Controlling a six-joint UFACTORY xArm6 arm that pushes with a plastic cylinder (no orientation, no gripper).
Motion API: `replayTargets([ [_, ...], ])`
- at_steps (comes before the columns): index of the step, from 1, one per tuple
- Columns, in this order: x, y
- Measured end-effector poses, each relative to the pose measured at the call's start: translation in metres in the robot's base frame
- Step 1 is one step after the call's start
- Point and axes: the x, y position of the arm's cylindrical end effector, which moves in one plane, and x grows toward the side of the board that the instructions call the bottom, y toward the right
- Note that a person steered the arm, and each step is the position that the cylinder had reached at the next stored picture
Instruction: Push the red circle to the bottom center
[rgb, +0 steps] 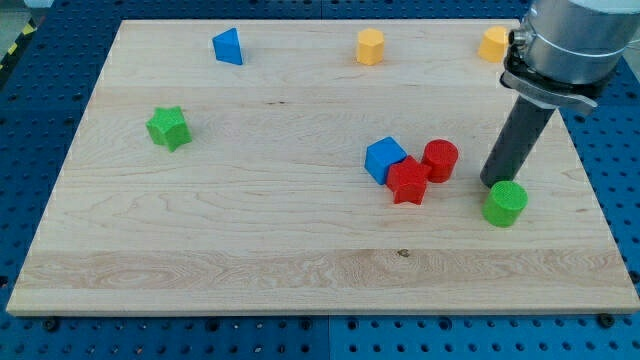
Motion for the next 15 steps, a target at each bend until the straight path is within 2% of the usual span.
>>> replayTargets([
  [2, 0.034, -0.003],
  [4, 0.045, -0.031],
  [8, 0.058, -0.035],
  [13, 0.037, -0.027],
  [15, -0.006, -0.002],
])
